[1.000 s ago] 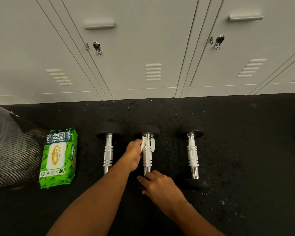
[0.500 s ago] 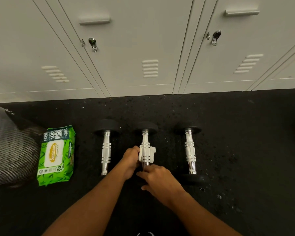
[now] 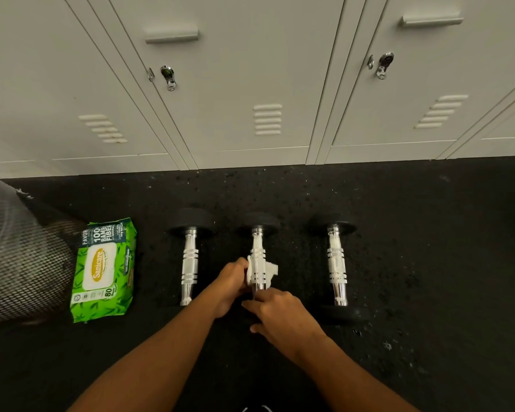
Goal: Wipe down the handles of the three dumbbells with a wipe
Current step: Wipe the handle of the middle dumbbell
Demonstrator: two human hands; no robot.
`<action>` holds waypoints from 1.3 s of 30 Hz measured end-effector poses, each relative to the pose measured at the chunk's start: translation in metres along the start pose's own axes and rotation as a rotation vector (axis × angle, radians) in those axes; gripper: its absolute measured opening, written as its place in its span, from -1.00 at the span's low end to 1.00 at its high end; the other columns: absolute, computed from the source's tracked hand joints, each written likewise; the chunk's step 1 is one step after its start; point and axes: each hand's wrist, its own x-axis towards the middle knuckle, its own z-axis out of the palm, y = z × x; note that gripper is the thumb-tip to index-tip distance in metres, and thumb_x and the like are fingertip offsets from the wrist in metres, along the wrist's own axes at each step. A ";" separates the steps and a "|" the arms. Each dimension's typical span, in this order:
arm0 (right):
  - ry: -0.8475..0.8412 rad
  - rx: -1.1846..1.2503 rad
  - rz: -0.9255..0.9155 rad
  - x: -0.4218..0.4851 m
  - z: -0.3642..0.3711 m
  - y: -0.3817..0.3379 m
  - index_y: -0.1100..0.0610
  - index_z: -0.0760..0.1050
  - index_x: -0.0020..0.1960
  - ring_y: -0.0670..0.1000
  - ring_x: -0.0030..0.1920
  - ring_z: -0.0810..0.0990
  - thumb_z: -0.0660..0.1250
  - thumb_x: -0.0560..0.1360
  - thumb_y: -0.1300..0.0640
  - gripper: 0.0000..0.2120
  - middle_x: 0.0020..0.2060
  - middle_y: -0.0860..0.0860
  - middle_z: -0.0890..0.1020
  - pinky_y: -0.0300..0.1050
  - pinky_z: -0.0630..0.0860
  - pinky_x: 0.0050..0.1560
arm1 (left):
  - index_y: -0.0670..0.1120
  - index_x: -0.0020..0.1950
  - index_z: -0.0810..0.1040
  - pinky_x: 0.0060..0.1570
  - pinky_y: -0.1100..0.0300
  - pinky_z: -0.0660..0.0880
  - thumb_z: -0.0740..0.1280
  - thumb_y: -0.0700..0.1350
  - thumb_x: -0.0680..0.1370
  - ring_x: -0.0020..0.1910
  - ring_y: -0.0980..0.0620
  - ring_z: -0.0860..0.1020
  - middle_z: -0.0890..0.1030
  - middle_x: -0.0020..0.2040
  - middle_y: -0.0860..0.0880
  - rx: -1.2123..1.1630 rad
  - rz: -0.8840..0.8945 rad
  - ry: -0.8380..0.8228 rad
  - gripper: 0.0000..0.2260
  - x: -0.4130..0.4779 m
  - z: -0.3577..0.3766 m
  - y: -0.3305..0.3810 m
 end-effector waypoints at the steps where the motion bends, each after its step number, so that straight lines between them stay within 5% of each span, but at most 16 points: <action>1: 0.003 0.007 0.001 0.000 0.000 0.000 0.05 0.35 0.42 0.10 0.26 0.43 0.32 0.55 0.07 -0.55 0.29 0.08 0.45 0.04 0.45 0.22 | -0.11 -0.16 0.62 -0.16 0.13 0.43 0.06 -0.08 0.62 -0.25 -0.02 0.51 0.62 -0.24 -0.11 0.071 -0.018 -0.001 -0.63 -0.003 -0.002 -0.004; 6: -0.010 0.007 0.003 0.001 0.000 -0.001 0.06 0.35 0.42 0.11 0.27 0.43 0.32 0.55 0.09 -0.55 0.28 0.09 0.45 0.05 0.45 0.23 | -0.08 -0.19 0.62 -0.13 0.13 0.45 0.06 -0.04 0.61 -0.20 -0.01 0.55 0.66 -0.22 -0.08 0.216 -0.036 0.022 -0.62 -0.007 -0.005 -0.013; 11: -0.009 0.005 0.002 0.002 0.000 -0.002 0.07 0.34 0.42 0.12 0.27 0.43 0.31 0.56 0.08 -0.55 0.31 0.11 0.43 0.05 0.45 0.23 | -0.12 -0.28 0.52 -0.31 0.16 0.36 0.08 -0.15 0.60 -0.36 0.00 0.45 0.54 -0.38 -0.09 -0.013 -0.024 0.096 -0.67 0.000 0.003 0.005; 18: -0.006 -0.020 -0.007 0.004 0.003 0.000 0.08 0.34 0.43 0.12 0.23 0.44 0.32 0.55 0.07 -0.53 0.27 0.10 0.46 0.05 0.47 0.17 | -0.16 -0.31 0.47 -0.27 0.12 0.40 0.11 -0.20 0.62 -0.37 -0.01 0.45 0.53 -0.46 -0.06 -0.251 0.083 0.168 -0.67 0.015 0.015 0.041; 22: -0.018 -0.034 -0.013 0.003 0.001 -0.001 0.08 0.33 0.44 0.11 0.24 0.43 0.31 0.56 0.06 -0.53 0.28 0.11 0.46 0.05 0.46 0.17 | -0.13 -0.15 0.61 -0.01 0.05 0.49 0.09 -0.08 0.63 -0.20 -0.05 0.55 0.63 -0.23 -0.12 -0.106 0.053 0.099 -0.66 0.012 0.011 0.026; 25: -0.012 -0.013 -0.012 0.002 -0.001 -0.001 0.07 0.34 0.42 0.10 0.26 0.43 0.31 0.56 0.07 -0.54 0.30 0.10 0.44 0.04 0.46 0.20 | -0.09 -0.08 0.65 -0.05 0.08 0.50 0.05 -0.04 0.63 -0.17 -0.03 0.57 0.66 -0.20 -0.09 0.060 0.027 0.045 -0.62 0.003 0.001 0.003; 30: -0.013 -0.010 -0.003 0.002 0.000 -0.001 0.08 0.37 0.39 0.11 0.25 0.44 0.33 0.54 0.09 -0.56 0.26 0.09 0.47 0.04 0.46 0.20 | -0.08 0.02 0.66 0.18 -0.06 0.51 0.10 0.01 0.51 0.06 -0.10 0.63 0.70 -0.03 -0.09 0.311 0.059 -0.056 -0.63 -0.010 -0.011 -0.028; 39: 0.002 -0.013 -0.010 0.003 0.002 -0.002 0.07 0.33 0.43 0.09 0.24 0.43 0.31 0.56 0.07 -0.54 0.29 0.09 0.44 0.02 0.46 0.18 | -0.20 -0.14 0.59 -0.21 0.12 0.44 0.10 -0.15 0.61 -0.28 -0.04 0.52 0.61 -0.25 -0.15 -0.104 0.005 0.101 -0.69 0.010 0.003 0.009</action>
